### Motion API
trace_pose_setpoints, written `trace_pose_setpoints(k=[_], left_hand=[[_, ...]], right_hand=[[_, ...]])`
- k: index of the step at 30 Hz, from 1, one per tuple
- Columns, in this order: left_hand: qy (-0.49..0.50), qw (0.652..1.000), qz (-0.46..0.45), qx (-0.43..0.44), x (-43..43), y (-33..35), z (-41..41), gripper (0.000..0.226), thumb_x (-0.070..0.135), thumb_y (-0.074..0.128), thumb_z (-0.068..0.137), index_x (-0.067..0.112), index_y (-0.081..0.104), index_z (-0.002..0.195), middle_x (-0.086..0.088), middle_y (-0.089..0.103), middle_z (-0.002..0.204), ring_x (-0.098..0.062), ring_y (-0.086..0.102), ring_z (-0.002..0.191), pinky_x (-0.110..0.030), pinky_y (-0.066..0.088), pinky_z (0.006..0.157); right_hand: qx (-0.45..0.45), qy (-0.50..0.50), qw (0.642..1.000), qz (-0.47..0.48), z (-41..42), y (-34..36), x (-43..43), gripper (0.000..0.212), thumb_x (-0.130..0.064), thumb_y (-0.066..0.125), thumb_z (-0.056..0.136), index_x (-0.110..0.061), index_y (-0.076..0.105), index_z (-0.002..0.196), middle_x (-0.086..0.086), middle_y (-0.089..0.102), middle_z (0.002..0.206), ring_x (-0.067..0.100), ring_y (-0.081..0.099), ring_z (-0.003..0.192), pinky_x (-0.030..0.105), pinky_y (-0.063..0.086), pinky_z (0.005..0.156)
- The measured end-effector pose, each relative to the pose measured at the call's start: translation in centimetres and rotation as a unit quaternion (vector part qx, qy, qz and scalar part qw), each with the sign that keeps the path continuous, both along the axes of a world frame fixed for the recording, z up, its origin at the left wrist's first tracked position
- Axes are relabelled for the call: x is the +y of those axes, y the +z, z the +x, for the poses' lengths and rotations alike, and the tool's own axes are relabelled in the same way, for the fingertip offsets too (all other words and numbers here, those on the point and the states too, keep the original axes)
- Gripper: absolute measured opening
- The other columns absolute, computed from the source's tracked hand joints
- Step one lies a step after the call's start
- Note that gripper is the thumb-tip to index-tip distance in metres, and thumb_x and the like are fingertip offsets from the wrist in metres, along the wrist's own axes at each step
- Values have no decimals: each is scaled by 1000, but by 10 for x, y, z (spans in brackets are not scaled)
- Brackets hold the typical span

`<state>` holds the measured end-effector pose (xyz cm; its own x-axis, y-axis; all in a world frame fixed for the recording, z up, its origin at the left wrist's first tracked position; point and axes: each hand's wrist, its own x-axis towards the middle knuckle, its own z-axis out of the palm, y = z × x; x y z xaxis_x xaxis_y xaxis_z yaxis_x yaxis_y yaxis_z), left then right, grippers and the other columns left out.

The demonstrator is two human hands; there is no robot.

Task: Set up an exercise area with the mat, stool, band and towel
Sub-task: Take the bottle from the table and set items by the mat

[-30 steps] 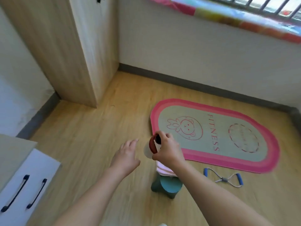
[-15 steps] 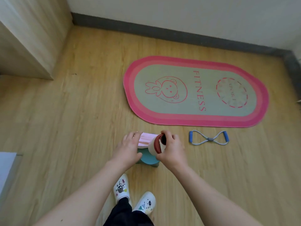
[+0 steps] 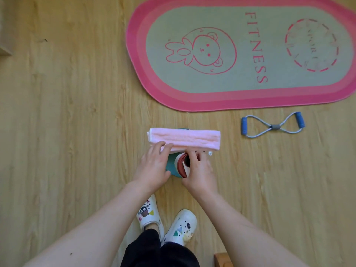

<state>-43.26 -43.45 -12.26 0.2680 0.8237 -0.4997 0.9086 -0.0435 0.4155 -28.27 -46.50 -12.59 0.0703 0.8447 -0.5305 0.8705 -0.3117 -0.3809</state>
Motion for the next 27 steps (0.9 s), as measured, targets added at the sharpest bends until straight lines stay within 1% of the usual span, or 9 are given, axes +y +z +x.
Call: trace_pose_setpoints(k=[3,6,8,11,17,20,24,27], left_hand=[[10,1000,12,-19,-4,-15,-4,76,12,66,74,22,35,143,-3,34,146,-25,37,130,-39,38,102],[15,999,18,-27,-3,-24,-9,77,9,66,73,22,37,143,-4,34,147,-25,37,131,-41,39,103],[10,1000,18,-21,-2,-26,-11,76,9,65,74,23,36,143,-3,34,148,-23,36,133,-39,36,105],[9,1000,15,-15,3,-26,-13,75,10,64,76,24,35,144,0,32,149,-21,33,135,-35,33,105],[-4,1000,6,-6,12,-21,-14,72,15,61,82,25,30,145,4,26,151,-16,26,138,-31,29,107],[-8,1000,9,-2,15,-20,-14,71,15,61,82,25,30,146,4,26,151,-15,26,138,-30,28,108],[-5,1000,-3,0,15,-20,-12,71,15,61,83,24,30,146,3,27,151,-16,25,139,-32,30,108],[-6,1000,-14,3,15,-18,-9,71,15,60,83,24,29,146,2,26,151,-17,24,139,-34,31,110]], right_hand=[[-5,5,1000,-13,-1,-20,-2,69,-5,65,76,-29,37,135,0,41,124,22,43,116,29,45,72],[-10,10,1000,-18,-4,-33,0,73,-5,65,76,-29,34,138,2,38,132,22,40,122,32,49,78],[-11,9,1000,-19,-6,-38,3,75,-4,65,77,-29,34,141,3,37,137,23,38,125,32,49,82],[-13,-3,1000,-24,-8,-42,8,75,-2,63,78,-29,34,141,2,34,140,23,39,125,31,49,81],[-21,8,999,-42,-8,-42,14,71,-2,61,77,-29,36,137,3,37,134,23,41,119,30,48,76],[-32,10,998,-50,-7,-41,13,72,-2,62,76,-28,35,138,4,37,134,25,40,119,31,48,77],[-39,18,997,-63,-5,-44,13,75,-7,65,77,-27,31,141,6,36,137,26,40,122,29,45,84],[-50,28,995,-81,-4,-41,14,83,-24,72,77,-29,25,145,6,35,141,25,38,127,31,47,84]])
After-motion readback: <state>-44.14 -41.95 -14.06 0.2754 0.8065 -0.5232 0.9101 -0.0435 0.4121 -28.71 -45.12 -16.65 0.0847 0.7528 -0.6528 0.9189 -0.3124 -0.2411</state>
